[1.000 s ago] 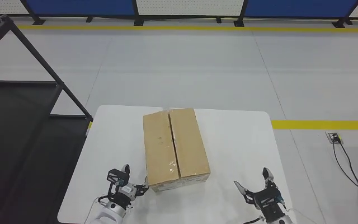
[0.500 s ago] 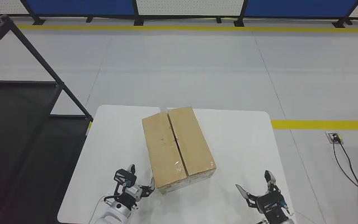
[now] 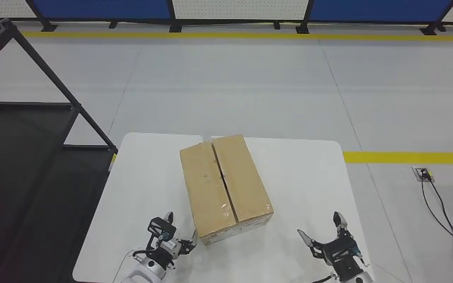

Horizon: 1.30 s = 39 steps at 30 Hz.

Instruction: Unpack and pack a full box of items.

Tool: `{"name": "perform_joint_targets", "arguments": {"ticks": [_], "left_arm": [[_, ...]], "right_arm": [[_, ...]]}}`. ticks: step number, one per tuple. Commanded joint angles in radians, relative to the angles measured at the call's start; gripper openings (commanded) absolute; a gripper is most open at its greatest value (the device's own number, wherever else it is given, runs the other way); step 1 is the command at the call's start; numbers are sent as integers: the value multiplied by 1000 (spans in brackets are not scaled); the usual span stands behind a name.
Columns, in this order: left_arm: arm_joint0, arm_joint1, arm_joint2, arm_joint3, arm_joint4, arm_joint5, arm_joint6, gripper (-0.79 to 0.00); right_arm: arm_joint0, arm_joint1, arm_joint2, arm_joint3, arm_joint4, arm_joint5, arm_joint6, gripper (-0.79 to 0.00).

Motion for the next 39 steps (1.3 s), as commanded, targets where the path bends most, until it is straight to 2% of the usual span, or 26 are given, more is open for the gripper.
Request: {"name": "perform_joint_targets", "arguments": {"ticks": [1,11,33,39], "left_arm": [[2,1,-2,-4,-4,-16,4,0],[-18,-3,34,-18,5,-35,-17,0],[-125,-27,178,-2,40,-64,-63,0],[-133,-28,179,2,37,-61,-50,0]], "right_arm": [[4,0,0,0,1,-1,4,0],[11,-1,1,-2,-10,-22,18,0],[-18,0,33,4,11,-61,-42,0],[-22,1,40,0,13,-79,-58,0]]}}
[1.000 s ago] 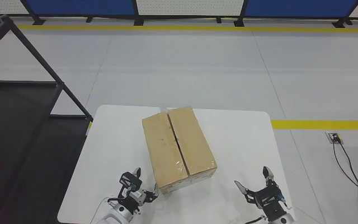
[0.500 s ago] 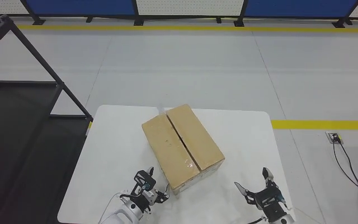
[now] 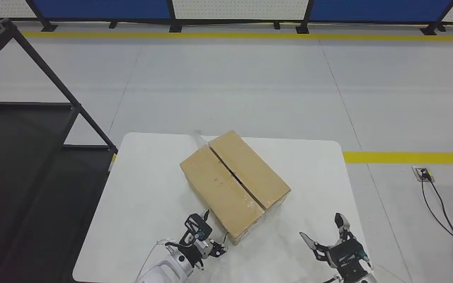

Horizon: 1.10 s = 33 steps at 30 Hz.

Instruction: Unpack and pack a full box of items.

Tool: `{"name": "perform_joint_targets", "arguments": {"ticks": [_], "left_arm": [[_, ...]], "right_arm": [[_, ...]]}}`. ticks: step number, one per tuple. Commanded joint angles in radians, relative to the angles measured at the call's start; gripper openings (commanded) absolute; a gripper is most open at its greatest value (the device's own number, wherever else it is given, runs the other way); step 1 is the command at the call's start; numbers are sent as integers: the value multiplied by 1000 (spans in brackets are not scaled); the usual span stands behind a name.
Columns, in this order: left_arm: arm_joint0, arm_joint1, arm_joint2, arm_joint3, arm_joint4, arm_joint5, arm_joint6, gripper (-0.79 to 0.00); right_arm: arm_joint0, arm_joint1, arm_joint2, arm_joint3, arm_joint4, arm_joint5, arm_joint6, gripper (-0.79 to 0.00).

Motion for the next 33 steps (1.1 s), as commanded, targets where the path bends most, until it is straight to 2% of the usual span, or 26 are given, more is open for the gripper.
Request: {"name": "perform_joint_targets", "arguments": {"ticks": [1,10,13,16,25,33], "left_arm": [[5,1,-20,-2,-15,15,13,0],[99,23,-220,-38,-138,51,84,0],[128,30,-293,-52,-194,39,84,0],[162,38,-345,-74,-180,28,54,0],[156,36,-333,-62,-188,39,42,0],[64,19,-311,8,-303,153,43,0]], "right_arm": [[-1,0,1,-2,-2,-4,-4,0],[-19,-4,-63,-37,-103,32,-25,0],[-31,-5,-81,-55,-140,52,-45,0],[-31,-5,-81,-55,-140,52,-45,0],[-34,-6,-98,-68,-145,52,-53,0],[7,-22,-267,-51,-274,113,-7,0]]}}
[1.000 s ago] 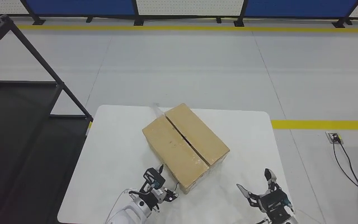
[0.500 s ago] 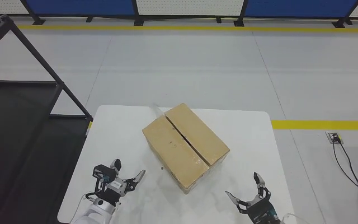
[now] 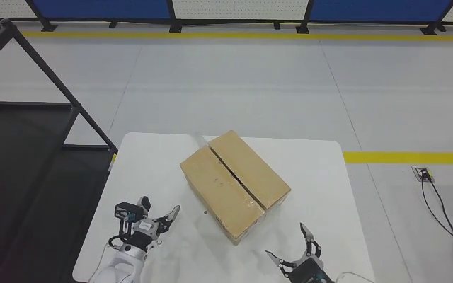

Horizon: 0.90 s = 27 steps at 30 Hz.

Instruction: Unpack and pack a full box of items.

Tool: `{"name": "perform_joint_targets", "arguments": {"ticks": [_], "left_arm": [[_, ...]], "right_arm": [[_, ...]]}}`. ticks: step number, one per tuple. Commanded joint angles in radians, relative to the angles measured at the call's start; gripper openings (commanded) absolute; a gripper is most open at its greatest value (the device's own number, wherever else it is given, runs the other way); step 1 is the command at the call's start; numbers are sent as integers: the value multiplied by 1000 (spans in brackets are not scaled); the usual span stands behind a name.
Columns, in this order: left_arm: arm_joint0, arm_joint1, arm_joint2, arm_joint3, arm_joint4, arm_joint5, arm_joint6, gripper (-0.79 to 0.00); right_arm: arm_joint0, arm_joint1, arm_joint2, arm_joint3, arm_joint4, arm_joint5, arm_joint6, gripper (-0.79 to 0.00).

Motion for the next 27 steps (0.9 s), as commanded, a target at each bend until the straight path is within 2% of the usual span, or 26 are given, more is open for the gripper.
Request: {"name": "perform_joint_targets", "arguments": {"ticks": [1,11,27], "left_arm": [[-22,-3,2,17,-22,24,-2,0],[-84,-19,7,74,-99,143,0,0],[-70,-23,-11,85,-106,164,-5,0]], "right_arm": [[12,-6,-50,13,-28,37,6,0],[98,-50,-229,111,-63,277,39,0],[226,-106,-363,225,-66,455,83,0]]}}
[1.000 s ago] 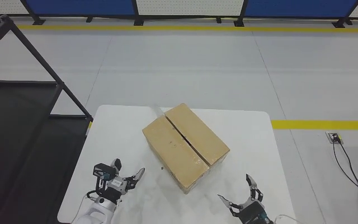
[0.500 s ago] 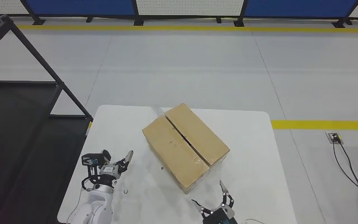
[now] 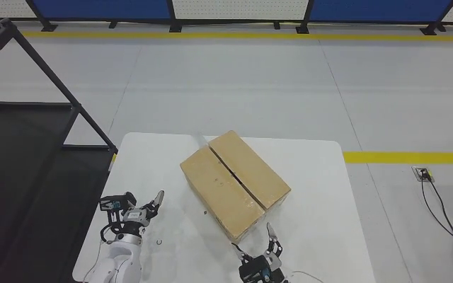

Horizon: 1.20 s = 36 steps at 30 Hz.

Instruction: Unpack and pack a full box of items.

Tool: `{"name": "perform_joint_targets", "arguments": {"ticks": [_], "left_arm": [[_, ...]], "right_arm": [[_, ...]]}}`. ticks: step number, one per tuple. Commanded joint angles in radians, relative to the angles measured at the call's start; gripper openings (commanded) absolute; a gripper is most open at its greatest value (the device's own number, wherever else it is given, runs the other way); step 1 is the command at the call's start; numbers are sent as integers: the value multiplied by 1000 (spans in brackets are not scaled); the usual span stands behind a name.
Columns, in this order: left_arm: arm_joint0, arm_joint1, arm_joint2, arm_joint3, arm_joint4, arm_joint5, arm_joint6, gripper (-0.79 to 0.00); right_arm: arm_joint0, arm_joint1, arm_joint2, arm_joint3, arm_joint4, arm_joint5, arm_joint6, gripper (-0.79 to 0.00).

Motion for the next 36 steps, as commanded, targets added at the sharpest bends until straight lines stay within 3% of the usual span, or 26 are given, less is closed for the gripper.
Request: {"name": "perform_joint_targets", "arguments": {"ticks": [1,9,36], "left_arm": [[3,0,-2,3,3,-5,0,0],[11,-1,-6,-5,13,-26,-7,0],[-22,-7,-14,3,32,-39,-34,0]], "right_arm": [[12,-5,-7,10,4,10,1,0],[38,-18,-7,32,4,29,6,0],[-18,-14,164,-7,70,12,-5,0]]}}
